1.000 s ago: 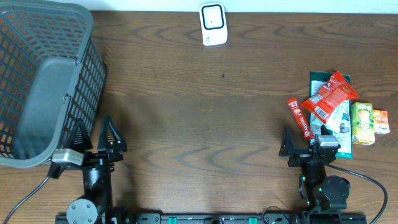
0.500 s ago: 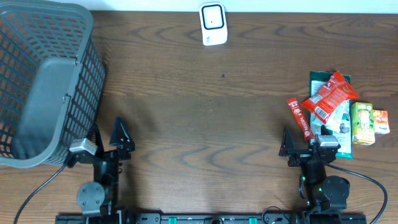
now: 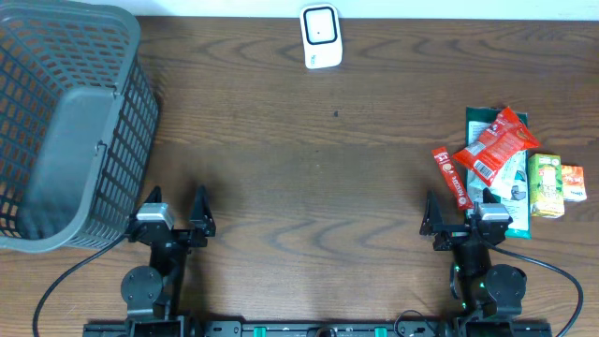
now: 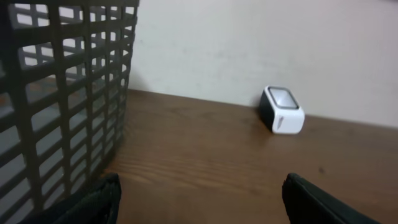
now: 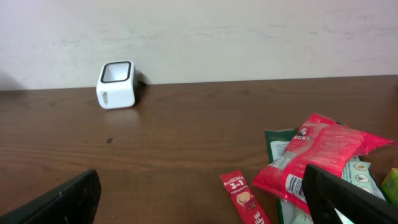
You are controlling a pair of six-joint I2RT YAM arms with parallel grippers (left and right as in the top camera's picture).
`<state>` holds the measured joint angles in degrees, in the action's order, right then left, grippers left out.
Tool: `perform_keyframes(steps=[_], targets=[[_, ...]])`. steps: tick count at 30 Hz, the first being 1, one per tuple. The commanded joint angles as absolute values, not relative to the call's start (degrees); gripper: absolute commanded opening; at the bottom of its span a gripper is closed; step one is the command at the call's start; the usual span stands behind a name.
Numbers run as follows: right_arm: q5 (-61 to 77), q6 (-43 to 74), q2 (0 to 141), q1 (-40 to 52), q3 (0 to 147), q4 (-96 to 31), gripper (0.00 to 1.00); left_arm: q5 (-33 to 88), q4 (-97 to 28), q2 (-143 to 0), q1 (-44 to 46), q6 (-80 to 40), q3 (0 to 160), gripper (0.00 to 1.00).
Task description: Scan the item barcode
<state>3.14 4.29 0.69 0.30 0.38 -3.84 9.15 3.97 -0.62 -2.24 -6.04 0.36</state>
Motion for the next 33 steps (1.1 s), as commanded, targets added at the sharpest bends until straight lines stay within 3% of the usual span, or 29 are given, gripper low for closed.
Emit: perform_keyframes(steps=[1, 10, 33], targets=[[2.9, 4.2, 0.3, 0.8, 0.3, -4.1, 0.99, 10.1, 2.7, -0.1, -1.9, -0.6, 0.2, 0.84], [2.9, 4.2, 0.3, 0.8, 0.3, -4.1, 0.99, 10.1, -3.2, -0.1, -1.9, -0.4, 0.2, 0.84], [2.9, 4.2, 0.3, 0.8, 0.3, -4.1, 0.99, 10.0, -3.2, -0.2, -1.9, -1.3, 0.2, 0.83]])
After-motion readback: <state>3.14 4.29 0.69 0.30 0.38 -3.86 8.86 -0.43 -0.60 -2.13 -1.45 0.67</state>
